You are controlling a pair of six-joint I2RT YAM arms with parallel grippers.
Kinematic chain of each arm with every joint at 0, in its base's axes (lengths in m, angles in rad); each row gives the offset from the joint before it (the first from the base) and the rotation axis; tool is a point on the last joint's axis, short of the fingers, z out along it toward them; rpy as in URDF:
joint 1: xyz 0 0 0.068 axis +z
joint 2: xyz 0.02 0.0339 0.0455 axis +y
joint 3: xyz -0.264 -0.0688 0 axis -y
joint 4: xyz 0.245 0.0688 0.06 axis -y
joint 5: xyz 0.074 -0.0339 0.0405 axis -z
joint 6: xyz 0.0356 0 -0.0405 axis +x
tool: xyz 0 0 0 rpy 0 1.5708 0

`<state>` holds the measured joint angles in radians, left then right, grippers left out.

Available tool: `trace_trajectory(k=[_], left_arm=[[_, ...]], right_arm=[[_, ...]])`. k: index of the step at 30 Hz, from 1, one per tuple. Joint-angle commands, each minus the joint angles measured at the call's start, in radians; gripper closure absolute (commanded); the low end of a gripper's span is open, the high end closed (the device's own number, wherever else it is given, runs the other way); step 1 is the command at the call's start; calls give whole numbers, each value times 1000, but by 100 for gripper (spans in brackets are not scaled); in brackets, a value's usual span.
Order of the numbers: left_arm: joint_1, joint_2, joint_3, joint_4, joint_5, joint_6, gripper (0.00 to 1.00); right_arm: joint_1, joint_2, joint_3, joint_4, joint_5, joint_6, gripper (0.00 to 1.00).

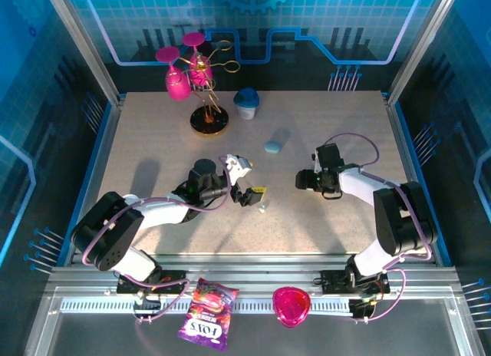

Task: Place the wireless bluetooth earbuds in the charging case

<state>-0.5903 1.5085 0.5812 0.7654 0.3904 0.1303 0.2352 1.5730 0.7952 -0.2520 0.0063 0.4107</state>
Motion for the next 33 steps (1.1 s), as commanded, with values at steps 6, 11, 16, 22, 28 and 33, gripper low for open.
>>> trace_trajectory(k=[6,11,16,22,28,33], left_arm=[[-8,8,5,49,29,-5,1],[-8,-4,-4,47,27,-4,1],[-8,-10,-7,42,24,0,1],[-8,-5,-3,46,28,-4,1],[-9,-4,-1,46,28,-4,1],[-8,-2,0,42,24,-2,1]], right_arm=[[36,16,9,-94,171,51,39],[45,28,16,-87,185,85,49],[51,41,24,-78,195,73,52],[52,69,59,-85,212,60,49],[58,85,78,-94,217,58,55],[67,61,72,-117,230,40,62]])
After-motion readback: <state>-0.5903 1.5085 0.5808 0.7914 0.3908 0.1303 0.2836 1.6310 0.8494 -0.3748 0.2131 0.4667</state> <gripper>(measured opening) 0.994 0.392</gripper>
